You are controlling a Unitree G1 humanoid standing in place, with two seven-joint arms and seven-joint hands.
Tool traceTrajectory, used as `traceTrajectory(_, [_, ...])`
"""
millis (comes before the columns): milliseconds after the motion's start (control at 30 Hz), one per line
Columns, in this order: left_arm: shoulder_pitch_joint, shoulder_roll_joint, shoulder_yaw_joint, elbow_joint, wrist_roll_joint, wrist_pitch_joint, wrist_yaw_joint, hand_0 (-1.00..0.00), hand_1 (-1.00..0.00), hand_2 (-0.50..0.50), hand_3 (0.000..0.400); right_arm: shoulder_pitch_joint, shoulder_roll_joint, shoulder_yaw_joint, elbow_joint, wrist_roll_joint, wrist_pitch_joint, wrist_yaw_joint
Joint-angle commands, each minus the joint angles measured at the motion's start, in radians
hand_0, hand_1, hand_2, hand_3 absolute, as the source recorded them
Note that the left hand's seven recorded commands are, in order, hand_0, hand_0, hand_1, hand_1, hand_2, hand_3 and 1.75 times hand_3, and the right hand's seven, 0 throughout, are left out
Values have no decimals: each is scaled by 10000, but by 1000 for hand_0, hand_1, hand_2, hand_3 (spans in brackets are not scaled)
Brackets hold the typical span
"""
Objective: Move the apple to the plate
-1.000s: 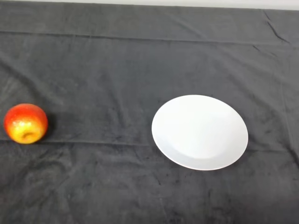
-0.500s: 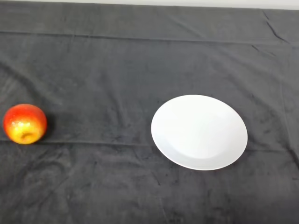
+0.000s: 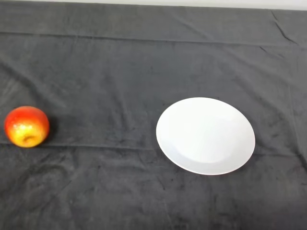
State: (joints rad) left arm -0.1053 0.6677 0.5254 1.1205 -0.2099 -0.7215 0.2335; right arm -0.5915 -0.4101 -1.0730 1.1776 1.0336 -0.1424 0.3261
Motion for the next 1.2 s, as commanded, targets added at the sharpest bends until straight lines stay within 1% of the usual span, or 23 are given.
traceTrajectory(33, [-367, 423, 109, 269, 160, -337, -108, 0, 0, 0, 0, 23, -410, -130, 63, -16, -44, 78])
traceTrajectory(400, [-819, 193, -337, 339, 668, -1136, -200, 0, 0, 0, 0, 20, -414, -133, 73, -14, -46, 84])
traceTrajectory(667, [-1186, -53, -838, 290, 1251, -1513, -46, 0, 0, 0, 0, 19, -416, -135, 79, -13, -47, 88])
traceTrajectory(833, [-1485, -259, -1230, 231, 1717, -1606, 179, 0, 0, 0, 0, 18, -416, -136, 80, -13, -47, 90])
traceTrajectory(1067, [-1976, -727, -1926, 66, 2543, -1536, 693, 0, 0, 0, 0, 18, -416, -135, 80, -14, -48, 90])
traceTrajectory(1200, [-2159, -972, -2272, -35, 2915, -1491, 863, 0, 0, 0, 0, 19, -415, -135, 77, -15, -47, 89])
